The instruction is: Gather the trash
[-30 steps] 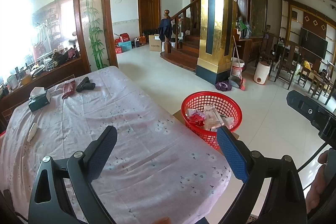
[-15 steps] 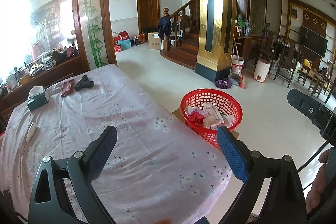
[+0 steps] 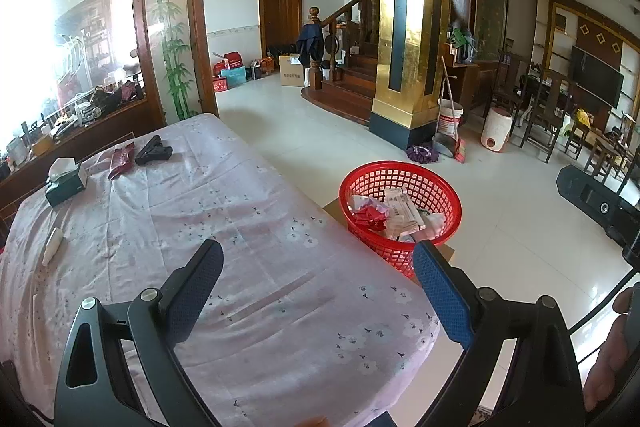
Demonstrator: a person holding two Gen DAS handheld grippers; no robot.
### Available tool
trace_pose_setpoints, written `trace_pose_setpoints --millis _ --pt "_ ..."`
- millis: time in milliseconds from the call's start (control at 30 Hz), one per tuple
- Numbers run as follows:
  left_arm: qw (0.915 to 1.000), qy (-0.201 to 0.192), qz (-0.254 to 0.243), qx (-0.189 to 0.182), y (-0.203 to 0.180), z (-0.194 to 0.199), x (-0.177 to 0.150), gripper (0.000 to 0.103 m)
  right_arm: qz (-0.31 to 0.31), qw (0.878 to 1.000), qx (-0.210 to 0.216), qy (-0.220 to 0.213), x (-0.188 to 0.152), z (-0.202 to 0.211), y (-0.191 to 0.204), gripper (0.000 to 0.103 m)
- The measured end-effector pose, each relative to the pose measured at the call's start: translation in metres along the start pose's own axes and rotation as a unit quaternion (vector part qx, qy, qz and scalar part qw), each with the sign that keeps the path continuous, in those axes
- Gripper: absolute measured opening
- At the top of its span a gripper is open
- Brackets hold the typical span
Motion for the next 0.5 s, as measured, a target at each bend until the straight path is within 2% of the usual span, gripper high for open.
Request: trace_pose_setpoints --millis 433,500 --pt "0.9999 0.004 -0.001 -0.016 -0.0006 0.0047 -0.0039 0.095 -0.001 1.0 -0.001 0.001 0.0017 0.0002 0.0001 0.09" --pt "0.9999 -0.011 -0.002 0.001 0.0025 0.0005 0.0016 0.095 -0.001 1.0 0.0 0.002 0.0005 0.0005 -0.0006 0.09"
Point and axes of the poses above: each gripper's, at about its wrist camera, not at the fingertips, and z roughly against the way its jaws point, y to its left, x to its top, the point moved 7 cm from there along -z, roughly the way its jaws point, and after that the axes turned 2 degrees about -x, right-handed, at the moved point
